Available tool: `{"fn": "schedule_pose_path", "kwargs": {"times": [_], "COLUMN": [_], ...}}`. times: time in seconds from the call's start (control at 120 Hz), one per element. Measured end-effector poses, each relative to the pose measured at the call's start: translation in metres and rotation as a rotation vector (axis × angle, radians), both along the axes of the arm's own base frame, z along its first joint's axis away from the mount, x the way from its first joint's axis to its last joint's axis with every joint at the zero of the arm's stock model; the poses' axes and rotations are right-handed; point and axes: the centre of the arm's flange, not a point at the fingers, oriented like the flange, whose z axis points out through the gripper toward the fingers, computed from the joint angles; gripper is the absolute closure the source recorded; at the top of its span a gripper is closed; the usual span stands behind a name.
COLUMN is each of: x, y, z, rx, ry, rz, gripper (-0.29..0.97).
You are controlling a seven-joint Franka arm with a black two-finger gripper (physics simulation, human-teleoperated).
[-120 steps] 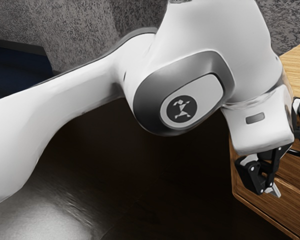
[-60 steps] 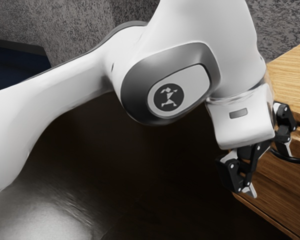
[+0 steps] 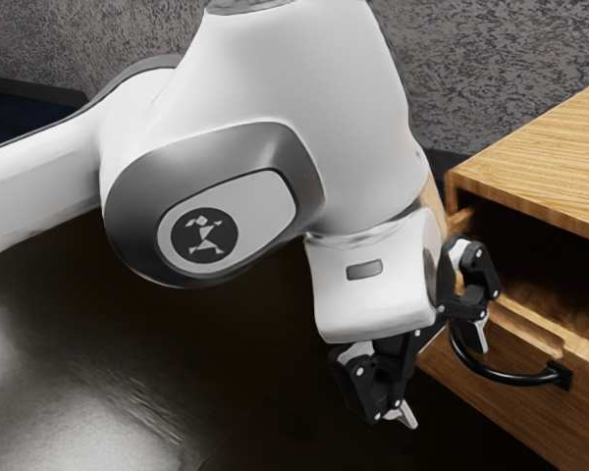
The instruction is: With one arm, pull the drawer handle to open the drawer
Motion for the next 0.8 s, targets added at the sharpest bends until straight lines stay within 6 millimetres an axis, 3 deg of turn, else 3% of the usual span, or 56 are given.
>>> {"fn": "schedule_pose_path", "kwargs": {"times": [0.075,0.233,0.383,0.5,0.6,0.625,0.667,0.692,0.742,0.767,0.8], "x": [-0.012,-0.039,-0.067,-0.090,-0.111,-0.110,-0.120,-0.139,-0.189,-0.214,-0.237], "y": [0.006,0.015,0.025,0.035,0.044,0.060,0.080,0.092,0.115,0.125,0.141], "z": [0.002,-0.001,-0.002,0.002,0.009,0.012,0.028,0.049,0.103,0.141,0.181], "rx": [0.001,0.009,0.009,0.004,-0.005,-0.009,-0.024,-0.045,-0.102,-0.132,-0.154], "ry": [-0.007,-0.014,-0.032,-0.056,-0.082,-0.091,-0.125,-0.171,-0.292,-0.369,-0.452], "rz": [0.003,0.000,-0.003,-0.006,-0.006,0.029,0.066,0.077,0.087,0.092,0.118], "gripper": [0.08,-0.02,-0.02,0.15,0.42,0.35,0.29,0.25,0.18,0.16,0.13]}}
